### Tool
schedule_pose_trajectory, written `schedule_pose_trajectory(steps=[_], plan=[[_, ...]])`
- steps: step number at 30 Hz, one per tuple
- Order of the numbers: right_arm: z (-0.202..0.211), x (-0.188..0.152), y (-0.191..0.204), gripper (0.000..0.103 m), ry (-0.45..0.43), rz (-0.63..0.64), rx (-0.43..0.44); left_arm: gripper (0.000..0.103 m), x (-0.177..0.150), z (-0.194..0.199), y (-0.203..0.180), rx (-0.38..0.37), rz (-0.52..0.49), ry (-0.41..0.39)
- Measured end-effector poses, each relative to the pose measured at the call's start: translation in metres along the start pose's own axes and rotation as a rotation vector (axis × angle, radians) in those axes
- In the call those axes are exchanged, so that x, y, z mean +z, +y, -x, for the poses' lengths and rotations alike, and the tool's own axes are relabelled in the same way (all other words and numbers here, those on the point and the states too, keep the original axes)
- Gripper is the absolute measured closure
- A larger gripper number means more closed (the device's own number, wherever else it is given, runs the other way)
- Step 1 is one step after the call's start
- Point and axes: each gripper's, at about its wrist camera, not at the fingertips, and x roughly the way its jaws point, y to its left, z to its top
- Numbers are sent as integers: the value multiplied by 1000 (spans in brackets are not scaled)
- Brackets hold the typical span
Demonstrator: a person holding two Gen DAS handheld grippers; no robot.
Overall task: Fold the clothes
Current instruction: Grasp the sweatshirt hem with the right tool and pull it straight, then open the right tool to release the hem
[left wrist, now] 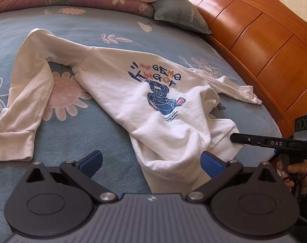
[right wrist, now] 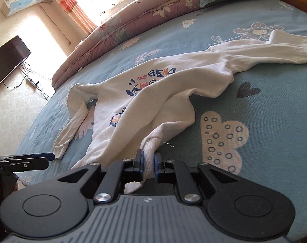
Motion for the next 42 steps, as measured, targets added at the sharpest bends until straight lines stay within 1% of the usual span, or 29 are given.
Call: schedule_pose_trajectory(steps=[6, 10, 14, 19, 22, 25, 27, 29, 33, 36, 38, 41, 42], plan=[[34, -6, -13, 89, 0, 6, -93, 1, 0, -3, -9, -11, -26, 5], [42, -13, -29, 89, 16, -24, -167, 1, -1, -5, -14, -18, -43, 8], [48, -21, -46, 89, 39, -69, -233, 1, 2, -2, -10, -4, -47, 7], [54, -27, -57, 88, 63, -96, -313, 1, 6, 2, -5, 15, -53, 5], [60, -23, -52, 85, 30, -91, -334, 1, 8, 4, -2, 25, -56, 4], [62, -12, -32, 83, -5, -18, -354, 1, 10, 6, 1, 36, -59, 3], [61, -4, -17, 81, -24, 33, -351, 1, 10, 9, 11, 46, -41, -4], [59, 3, -3, 76, -44, 71, -340, 1, 9, 11, 20, 56, -24, -11], [49, 14, 29, 74, -58, 155, -280, 1, 8, 17, 40, 75, 12, -26], [32, 15, 48, 68, -24, 202, -231, 1, 7, 21, 54, 89, 38, -36], [20, 13, 58, 68, 3, 219, -206, 1, 7, 24, 64, 98, 56, -43], [4, 6, 70, 64, 34, 222, -163, 1, 1, 27, 94, 90, 142, -64], [-1, 3, 73, 61, 43, 218, -151, 1, -1, 29, 104, 87, 171, -71]])
